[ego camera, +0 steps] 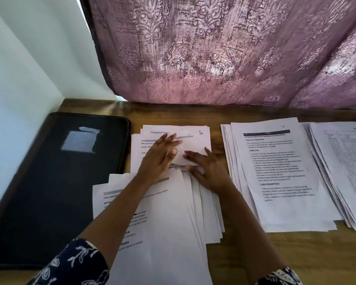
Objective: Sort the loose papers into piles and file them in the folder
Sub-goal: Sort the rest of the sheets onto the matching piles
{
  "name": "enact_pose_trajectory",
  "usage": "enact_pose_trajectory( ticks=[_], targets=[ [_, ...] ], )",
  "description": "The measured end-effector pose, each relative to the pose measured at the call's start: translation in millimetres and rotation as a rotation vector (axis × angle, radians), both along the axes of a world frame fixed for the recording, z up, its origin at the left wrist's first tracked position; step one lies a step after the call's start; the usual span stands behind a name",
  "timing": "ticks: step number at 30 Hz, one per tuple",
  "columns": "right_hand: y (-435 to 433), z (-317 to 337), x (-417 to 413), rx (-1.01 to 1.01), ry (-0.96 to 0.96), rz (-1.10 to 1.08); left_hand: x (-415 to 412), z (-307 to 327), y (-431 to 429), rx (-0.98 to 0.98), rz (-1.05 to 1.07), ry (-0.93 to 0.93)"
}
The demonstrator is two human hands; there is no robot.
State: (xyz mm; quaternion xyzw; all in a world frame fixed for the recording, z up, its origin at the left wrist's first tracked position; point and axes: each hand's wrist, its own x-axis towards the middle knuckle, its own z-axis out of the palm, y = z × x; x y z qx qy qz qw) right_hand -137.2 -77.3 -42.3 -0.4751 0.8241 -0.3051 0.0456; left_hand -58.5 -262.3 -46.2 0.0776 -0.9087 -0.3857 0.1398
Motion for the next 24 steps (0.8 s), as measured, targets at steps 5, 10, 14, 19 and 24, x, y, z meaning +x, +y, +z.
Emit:
enact_pose_trajectory(
  ticks=[5, 10, 14, 19, 24],
  targets=[
    [-15, 15, -27, -0.014, -0.144, -0.255, -3, -3, 0, -0.068, 0.022, -0.093],
    [-17, 14, -42, 0.251, -0.083, -0.167, -3, -3, 1, -0.102, 0.021, -0.092],
    [-17, 20, -33, 0.264, -0.004, -0.202, -2, -3, 2, -0.105, 0.036, -0.085],
    [-19, 18, -30, 0.279, -0.011, -0.282, -2, -1, 3, -0.129, 0.031, -0.115],
    [-17, 7, -32, 0.281, 0.055, -0.253, -2, -1, 3, -0.145, 0.022, -0.116]
  ],
)
